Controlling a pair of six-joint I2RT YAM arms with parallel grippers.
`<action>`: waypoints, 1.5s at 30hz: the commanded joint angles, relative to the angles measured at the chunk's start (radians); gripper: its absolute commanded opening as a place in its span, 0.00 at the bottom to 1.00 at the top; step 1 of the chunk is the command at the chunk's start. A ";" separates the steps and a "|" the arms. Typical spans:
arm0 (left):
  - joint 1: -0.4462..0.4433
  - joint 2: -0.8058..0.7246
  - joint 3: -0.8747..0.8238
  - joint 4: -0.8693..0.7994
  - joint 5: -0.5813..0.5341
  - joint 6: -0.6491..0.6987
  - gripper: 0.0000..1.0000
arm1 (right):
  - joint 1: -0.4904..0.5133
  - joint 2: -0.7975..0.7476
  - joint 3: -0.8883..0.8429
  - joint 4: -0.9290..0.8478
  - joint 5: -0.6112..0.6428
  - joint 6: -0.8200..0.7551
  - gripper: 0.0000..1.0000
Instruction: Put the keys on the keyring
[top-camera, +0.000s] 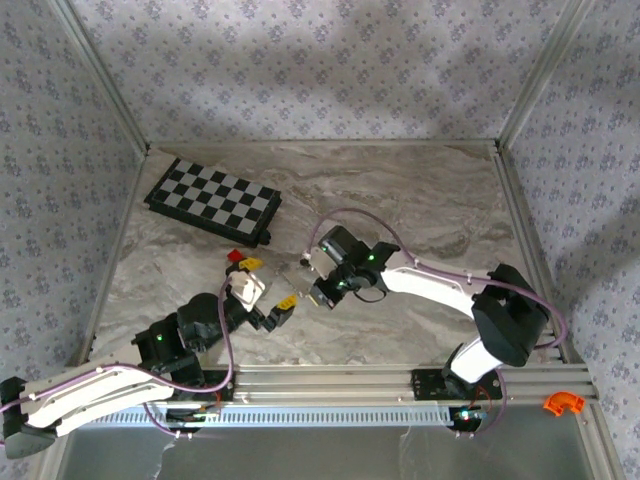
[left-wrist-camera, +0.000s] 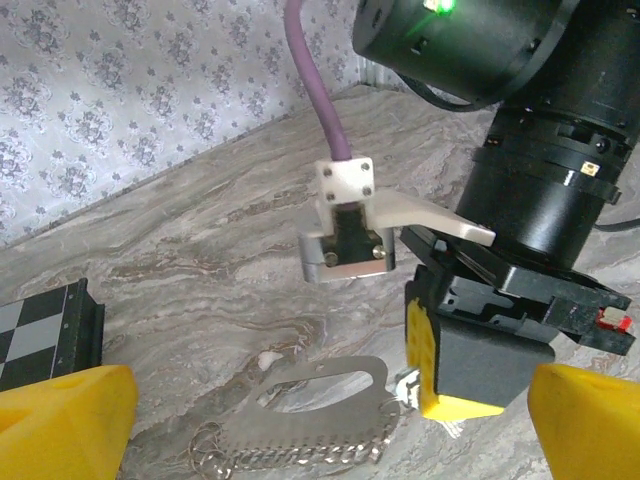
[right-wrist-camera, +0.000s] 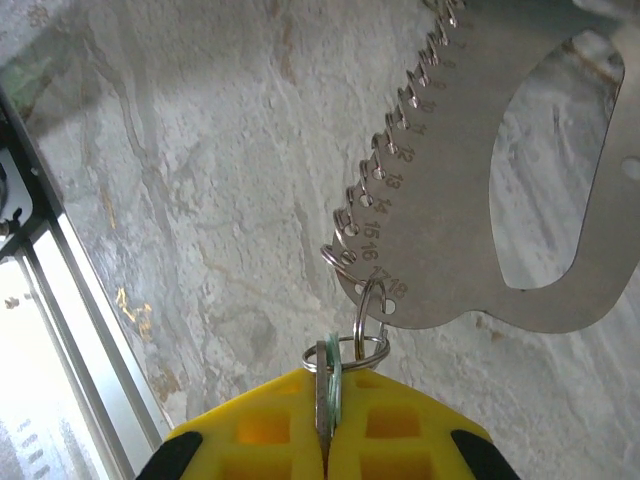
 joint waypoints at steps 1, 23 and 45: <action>0.005 -0.023 0.000 0.024 -0.006 -0.008 0.99 | 0.008 -0.033 -0.033 -0.023 -0.009 0.032 0.00; 0.007 -0.038 -0.019 0.026 -0.006 -0.015 0.99 | 0.009 -0.080 -0.172 -0.032 0.007 0.083 0.00; 0.014 -0.016 -0.025 0.054 0.011 -0.011 1.00 | 0.015 -0.152 -0.304 -0.058 0.005 0.142 0.00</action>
